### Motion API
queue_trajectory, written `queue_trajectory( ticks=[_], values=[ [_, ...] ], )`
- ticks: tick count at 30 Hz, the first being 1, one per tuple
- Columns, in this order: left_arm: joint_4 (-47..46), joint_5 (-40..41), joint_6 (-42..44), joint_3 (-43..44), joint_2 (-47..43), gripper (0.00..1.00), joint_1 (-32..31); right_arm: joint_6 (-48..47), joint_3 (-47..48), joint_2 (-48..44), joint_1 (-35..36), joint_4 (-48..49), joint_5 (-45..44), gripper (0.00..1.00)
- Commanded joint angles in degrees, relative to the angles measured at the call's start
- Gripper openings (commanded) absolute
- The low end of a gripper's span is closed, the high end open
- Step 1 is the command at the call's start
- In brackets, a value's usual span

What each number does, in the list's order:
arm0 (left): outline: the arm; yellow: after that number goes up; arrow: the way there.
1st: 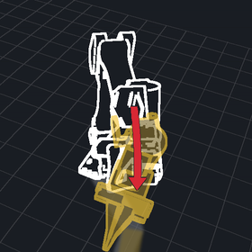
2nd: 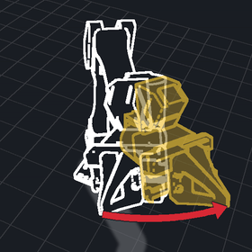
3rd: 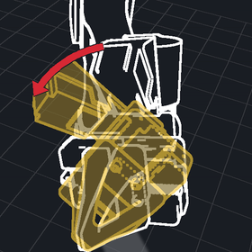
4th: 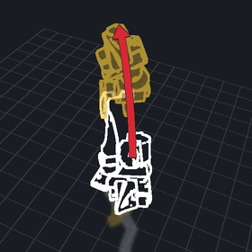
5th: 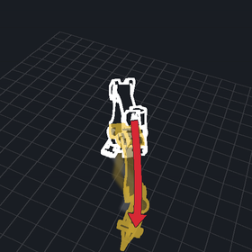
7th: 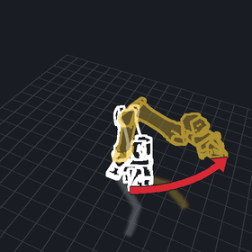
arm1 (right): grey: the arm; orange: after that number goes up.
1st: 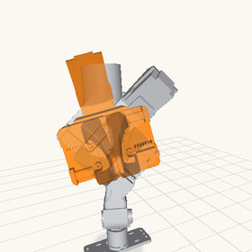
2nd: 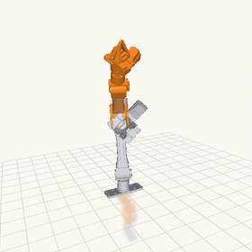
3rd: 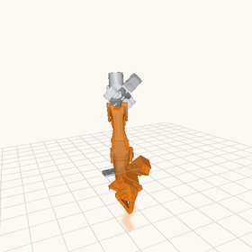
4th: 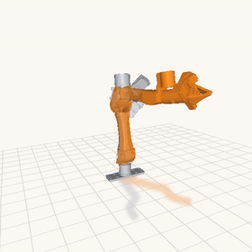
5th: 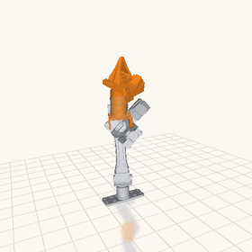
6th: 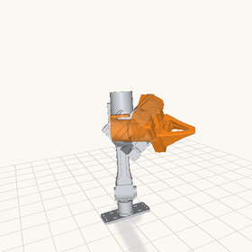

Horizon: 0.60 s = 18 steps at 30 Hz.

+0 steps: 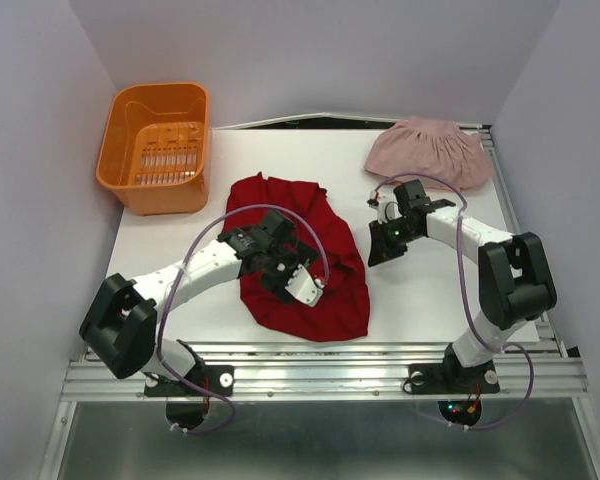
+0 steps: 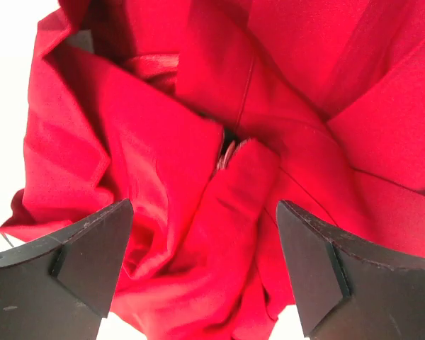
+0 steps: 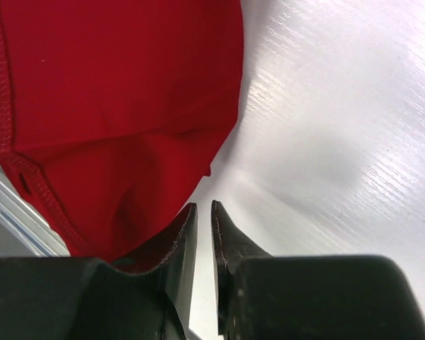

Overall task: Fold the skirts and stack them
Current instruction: Flatten the skirt out

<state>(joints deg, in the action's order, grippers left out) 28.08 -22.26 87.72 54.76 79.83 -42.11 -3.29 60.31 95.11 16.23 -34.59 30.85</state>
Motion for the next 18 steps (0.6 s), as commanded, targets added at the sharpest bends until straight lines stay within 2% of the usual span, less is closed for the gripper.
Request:
queue_trajectory(
  ticks=[1, 4, 6, 7, 8, 9, 13, 15, 16, 18],
  values=[
    [-3.02, 2.74, 3.24, 1.31, 2.69, 0.94, -2.79, 0.3, 2.18, 0.87, 0.56, 2.07, -2.37, 0.18],
    [-2.68, 5.12, 4.12, 2.01, 6.38, 0.9, -3.86, 0.39, 2.88, 0.08, 0.56, 1.54, -3.25, 0.19],
    [-2.5, 6.43, 3.95, 2.8, 8.84, 0.81, -4.04, -0.74, 3.14, -2.63, 0.56, 0.93, -2.47, 0.22],
    [-2.5, 6.61, 3.51, 3.24, 9.28, 0.75, -4.12, -1.01, 3.23, -3.87, 0.56, 0.58, -1.94, 0.23],
    [-2.41, 6.62, 2.9, 4.46, 9.81, 0.57, -4.12, -1.28, 3.23, -5.1, 0.56, 0.4, -1.5, 0.23],
    [-1.8, 6.01, 1.59, 5.08, 9.73, 0.48, -3.95, -2.32, 3.4, -6.24, 0.56, -0.3, -1.23, 0.25],
    [0.48, 2.33, -2.37, 8.69, 5.08, 0.25, -2.37, -4.97, 4.64, -11.25, 0.56, -2.67, -0.09, 0.28],
    [2.86, 0.21, -4.3, 12.2, 1.13, 0.05, -1.14, -5.58, 4.81, -14.5, 0.56, -2.68, 1.92, 0.31],
    [3.04, -1.8, -5.79, 13.25, -0.19, 0.0, -0.09, -5.85, 4.9, -15.56, 0.56, -2.68, 3.15, 0.32],
    [2.86, -5.14, -10.89, 16.59, -3.97, 0.0, 1.75, -5.59, 5.6, -18.02, 0.56, -2.59, 7.11, 0.33]
  ],
)
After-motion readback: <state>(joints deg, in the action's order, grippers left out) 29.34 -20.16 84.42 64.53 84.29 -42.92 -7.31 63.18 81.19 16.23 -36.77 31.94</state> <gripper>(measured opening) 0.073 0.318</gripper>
